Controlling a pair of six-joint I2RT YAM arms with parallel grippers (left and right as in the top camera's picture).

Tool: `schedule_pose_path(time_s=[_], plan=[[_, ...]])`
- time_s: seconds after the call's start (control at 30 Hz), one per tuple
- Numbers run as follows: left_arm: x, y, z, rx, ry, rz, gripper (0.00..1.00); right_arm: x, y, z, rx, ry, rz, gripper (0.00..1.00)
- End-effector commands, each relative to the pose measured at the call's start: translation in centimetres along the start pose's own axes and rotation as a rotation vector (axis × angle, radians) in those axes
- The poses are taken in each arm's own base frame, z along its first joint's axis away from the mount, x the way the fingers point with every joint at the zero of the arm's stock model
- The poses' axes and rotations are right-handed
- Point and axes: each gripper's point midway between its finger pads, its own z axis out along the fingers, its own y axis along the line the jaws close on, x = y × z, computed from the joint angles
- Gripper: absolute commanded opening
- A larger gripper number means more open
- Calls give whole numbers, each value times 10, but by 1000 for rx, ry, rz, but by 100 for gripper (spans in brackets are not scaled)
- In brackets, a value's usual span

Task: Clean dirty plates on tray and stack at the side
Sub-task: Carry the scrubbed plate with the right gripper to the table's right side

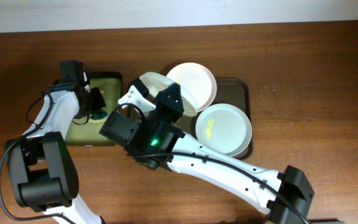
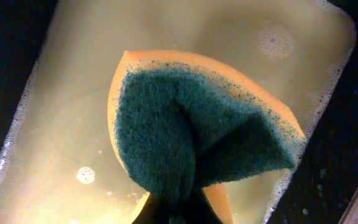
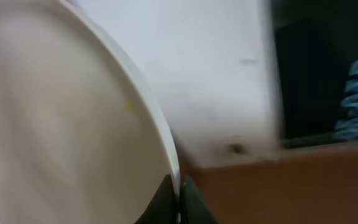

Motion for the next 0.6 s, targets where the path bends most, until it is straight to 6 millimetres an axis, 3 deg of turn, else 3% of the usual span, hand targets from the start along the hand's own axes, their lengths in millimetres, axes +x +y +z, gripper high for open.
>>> schedule_pose_path(time_s=[0.0, 0.03, 0.1, 0.17, 0.2, 0.23, 0.3, 0.37, 0.4, 0.5, 0.57], plan=[[4, 5, 5, -15, 21, 10, 0, 9, 60, 1, -428, 11, 15, 4], [5, 5, 5, -16, 24, 10, 0, 12, 50, 7, -386, 36, 70, 4], [5, 5, 5, -16, 24, 10, 0, 8, 10, 14, -339, 44, 272, 4], [6, 6, 5, -16, 27, 10, 0, 4, -22, 20, -481, 24, 417, 4], [7, 6, 5, -17, 30, 10, 0, 12, -48, 34, -665, 19, 564, 4], [7, 6, 5, -18, 32, 10, 0, 26, -63, 48, -740, 35, 641, 4], [8, 6, 5, -18, 36, 10, 0, 86, -97, 95, -824, 160, 823, 4], [8, 6, 5, -18, 36, 10, 0, 199, -127, 162, -713, 416, 1022, 4], [8, 6, 5, -18, 35, 10, 0, 249, -133, 185, -657, 518, 1100, 4], [8, 6, 5, -18, 35, 10, 0, 361, -112, 231, -716, 732, 1363, 4], [8, 6, 5, -18, 35, 10, 0, 401, -83, 249, -780, 815, 1450, 4]])
